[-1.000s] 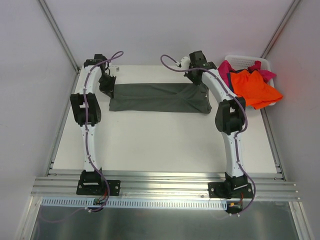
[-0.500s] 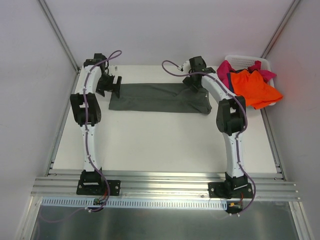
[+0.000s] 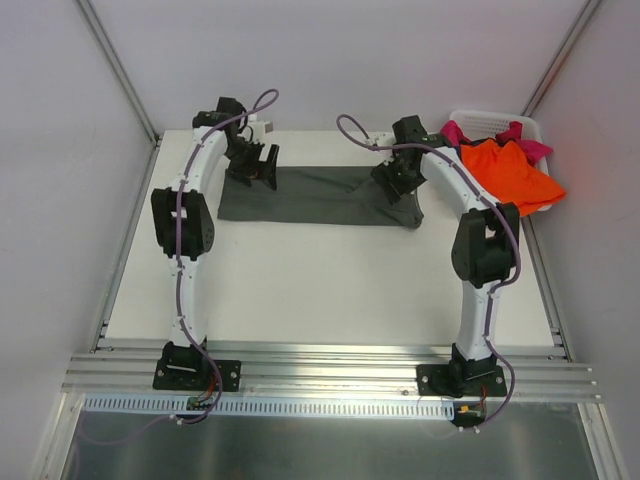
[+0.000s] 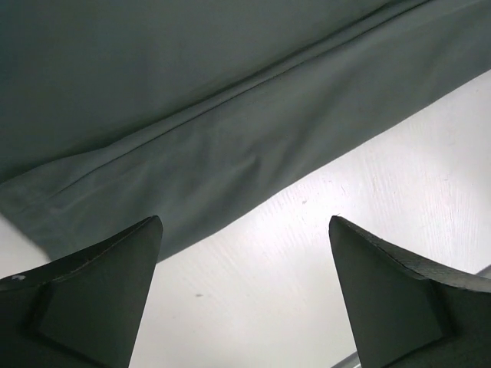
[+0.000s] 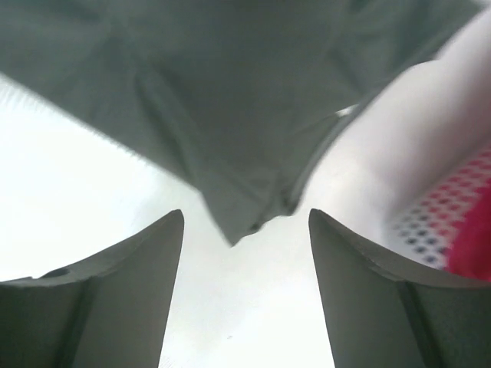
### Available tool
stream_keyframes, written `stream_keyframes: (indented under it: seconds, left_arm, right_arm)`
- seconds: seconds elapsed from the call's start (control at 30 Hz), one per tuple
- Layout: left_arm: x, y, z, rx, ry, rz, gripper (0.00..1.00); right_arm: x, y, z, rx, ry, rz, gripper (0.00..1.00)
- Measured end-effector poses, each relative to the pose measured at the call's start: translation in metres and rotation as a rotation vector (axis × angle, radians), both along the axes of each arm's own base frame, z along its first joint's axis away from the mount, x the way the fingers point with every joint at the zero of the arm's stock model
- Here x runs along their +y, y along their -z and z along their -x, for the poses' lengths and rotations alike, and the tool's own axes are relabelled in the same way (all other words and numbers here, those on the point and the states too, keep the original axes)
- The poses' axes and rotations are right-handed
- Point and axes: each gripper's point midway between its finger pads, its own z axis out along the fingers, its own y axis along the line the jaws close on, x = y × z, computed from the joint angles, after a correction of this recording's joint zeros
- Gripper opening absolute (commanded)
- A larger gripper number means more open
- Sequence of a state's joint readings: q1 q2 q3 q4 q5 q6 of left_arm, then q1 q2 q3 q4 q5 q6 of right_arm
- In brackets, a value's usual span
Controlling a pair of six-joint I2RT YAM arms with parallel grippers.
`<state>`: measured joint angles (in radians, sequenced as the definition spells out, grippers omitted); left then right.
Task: Fold and stack the t-shirts
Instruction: Fold the other side of the tshirt into a rectangle
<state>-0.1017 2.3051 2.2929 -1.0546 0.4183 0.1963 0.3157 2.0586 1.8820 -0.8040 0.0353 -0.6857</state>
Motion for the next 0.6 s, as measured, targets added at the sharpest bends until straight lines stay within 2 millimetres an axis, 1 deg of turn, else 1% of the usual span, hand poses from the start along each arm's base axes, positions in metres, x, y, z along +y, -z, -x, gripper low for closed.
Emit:
stream_keyframes:
  seconds: [0.03,0.07,0.1,0.2,0.27,0.37,0.43,0.5,0.6]
  left_arm:
    - [-0.007,0.012,0.002,0.033,0.011,0.016,0.91]
    - [-0.009,0.023,0.002,0.058,0.013,0.023,0.91]
    - [-0.011,0.035,0.003,0.088,0.012,0.028,0.91]
    - [-0.012,0.07,0.009,0.172,0.01,0.027,0.91]
    - [-0.011,0.083,0.011,0.204,0.008,0.022,0.92]
    - [-0.015,0.087,0.013,0.212,0.016,0.013,0.92]
    - [-0.02,0.088,0.014,0.209,0.028,0.012,0.92]
    - [-0.025,0.089,0.016,0.209,0.039,0.003,0.92]
    - [-0.029,0.089,0.017,0.207,0.047,-0.006,0.92]
  right_arm:
    - [0.001,0.006,0.005,0.034,-0.001,-0.016,0.66]
    - [0.001,0.013,0.011,0.074,0.004,-0.034,0.65]
    - [0.0,0.02,0.016,0.114,0.01,-0.05,0.61]
    - [-0.01,0.045,0.024,0.23,0.058,-0.103,0.59]
    - [-0.021,0.058,0.024,0.284,0.105,-0.135,0.59]
    - [-0.039,0.072,0.024,0.343,0.177,-0.187,0.58]
    - [-0.048,0.074,0.025,0.363,0.211,-0.219,0.57]
    - [-0.052,0.074,0.026,0.38,0.235,-0.25,0.56]
    - [-0.05,0.072,0.023,0.386,0.241,-0.291,0.54]
